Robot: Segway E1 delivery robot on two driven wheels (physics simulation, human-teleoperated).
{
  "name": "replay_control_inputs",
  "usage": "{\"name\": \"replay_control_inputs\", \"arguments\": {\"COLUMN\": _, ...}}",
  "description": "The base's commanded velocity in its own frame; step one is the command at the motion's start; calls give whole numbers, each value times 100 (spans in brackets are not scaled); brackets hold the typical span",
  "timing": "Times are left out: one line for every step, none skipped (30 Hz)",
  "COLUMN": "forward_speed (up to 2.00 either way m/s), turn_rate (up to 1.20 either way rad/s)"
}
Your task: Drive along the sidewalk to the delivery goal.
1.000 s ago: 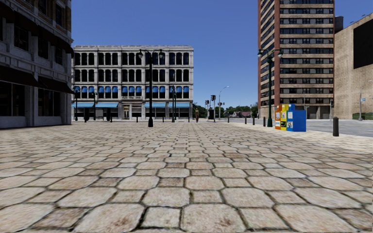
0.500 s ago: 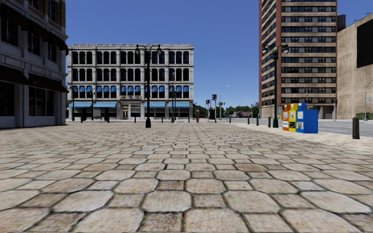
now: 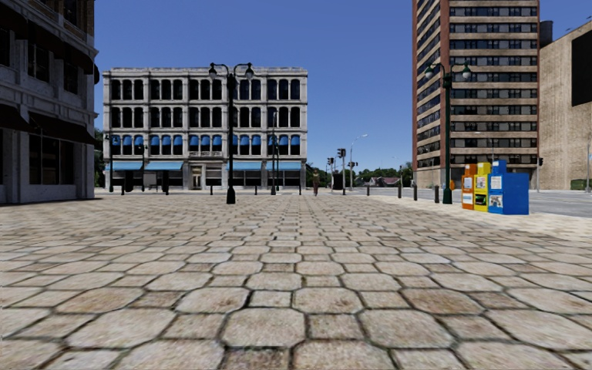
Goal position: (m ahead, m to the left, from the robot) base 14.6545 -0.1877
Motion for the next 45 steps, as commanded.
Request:
{"name": "replay_control_inputs", "arguments": {"forward_speed": 174, "turn_rate": 0}}
{"name": "replay_control_inputs", "arguments": {"forward_speed": 174, "turn_rate": 0}}
{"name": "replay_control_inputs", "arguments": {"forward_speed": 174, "turn_rate": 0}}
{"name": "replay_control_inputs", "arguments": {"forward_speed": 174, "turn_rate": 0}}
{"name": "replay_control_inputs", "arguments": {"forward_speed": 174, "turn_rate": 0}}
{"name": "replay_control_inputs", "arguments": {"forward_speed": 174, "turn_rate": 0}}
{"name": "replay_control_inputs", "arguments": {"forward_speed": 174, "turn_rate": 0}}
{"name": "replay_control_inputs", "arguments": {"forward_speed": 174, "turn_rate": 0}}
{"name": "replay_control_inputs", "arguments": {"forward_speed": 174, "turn_rate": 0}}
{"name": "replay_control_inputs", "arguments": {"forward_speed": 174, "turn_rate": 0}}
{"name": "replay_control_inputs", "arguments": {"forward_speed": 174, "turn_rate": 0}}
{"name": "replay_control_inputs", "arguments": {"forward_speed": 174, "turn_rate": 0}}
{"name": "replay_control_inputs", "arguments": {"forward_speed": 175, "turn_rate": 0}}
{"name": "replay_control_inputs", "arguments": {"forward_speed": 175, "turn_rate": 0}}
{"name": "replay_control_inputs", "arguments": {"forward_speed": 175, "turn_rate": 0}}
{"name": "replay_control_inputs", "arguments": {"forward_speed": 175, "turn_rate": 0}}
{"name": "replay_control_inputs", "arguments": {"forward_speed": 175, "turn_rate": 0}}
{"name": "replay_control_inputs", "arguments": {"forward_speed": 175, "turn_rate": 0}}
{"name": "replay_control_inputs", "arguments": {"forward_speed": 175, "turn_rate": 0}}
{"name": "replay_control_inputs", "arguments": {"forward_speed": 175, "turn_rate": 0}}
{"name": "replay_control_inputs", "arguments": {"forward_speed": 175, "turn_rate": 0}}
{"name": "replay_control_inputs", "arguments": {"forward_speed": 176, "turn_rate": 0}}
{"name": "replay_control_inputs", "arguments": {"forward_speed": 179, "turn_rate": 0}}
{"name": "replay_control_inputs", "arguments": {"forward_speed": 182, "turn_rate": 0}}
{"name": "replay_control_inputs", "arguments": {"forward_speed": 184, "turn_rate": 0}}
{"name": "replay_control_inputs", "arguments": {"forward_speed": 186, "turn_rate": 0}}
{"name": "replay_control_inputs", "arguments": {"forward_speed": 189, "turn_rate": 0}}
{"name": "replay_control_inputs", "arguments": {"forward_speed": 189, "turn_rate": 0}}
{"name": "replay_control_inputs", "arguments": {"forward_speed": 192, "turn_rate": 0}}
{"name": "replay_control_inputs", "arguments": {"forward_speed": 196, "turn_rate": 0}}
{"name": "replay_control_inputs", "arguments": {"forward_speed": 200, "turn_rate": 0}}
{"name": "replay_control_inputs", "arguments": {"forward_speed": 200, "turn_rate": 0}}
{"name": "replay_control_inputs", "arguments": {"forward_speed": 200, "turn_rate": 0}}
{"name": "replay_control_inputs", "arguments": {"forward_speed": 200, "turn_rate": 0}}
{"name": "replay_control_inputs", "arguments": {"forward_speed": 200, "turn_rate": 0}}
{"name": "replay_control_inputs", "arguments": {"forward_speed": 200, "turn_rate": 0}}
{"name": "replay_control_inputs", "arguments": {"forward_speed": 200, "turn_rate": 0}}
{"name": "replay_control_inputs", "arguments": {"forward_speed": 200, "turn_rate": 0}}
{"name": "replay_control_inputs", "arguments": {"forward_speed": 200, "turn_rate": 0}}
{"name": "replay_control_inputs", "arguments": {"forward_speed": 200, "turn_rate": 0}}
{"name": "replay_control_inputs", "arguments": {"forward_speed": 200, "turn_rate": 0}}
{"name": "replay_control_inputs", "arguments": {"forward_speed": 200, "turn_rate": 0}}
{"name": "replay_control_inputs", "arguments": {"forward_speed": 200, "turn_rate": 0}}
{"name": "replay_control_inputs", "arguments": {"forward_speed": 200, "turn_rate": 0}}
{"name": "replay_control_inputs", "arguments": {"forward_speed": 200, "turn_rate": 0}}
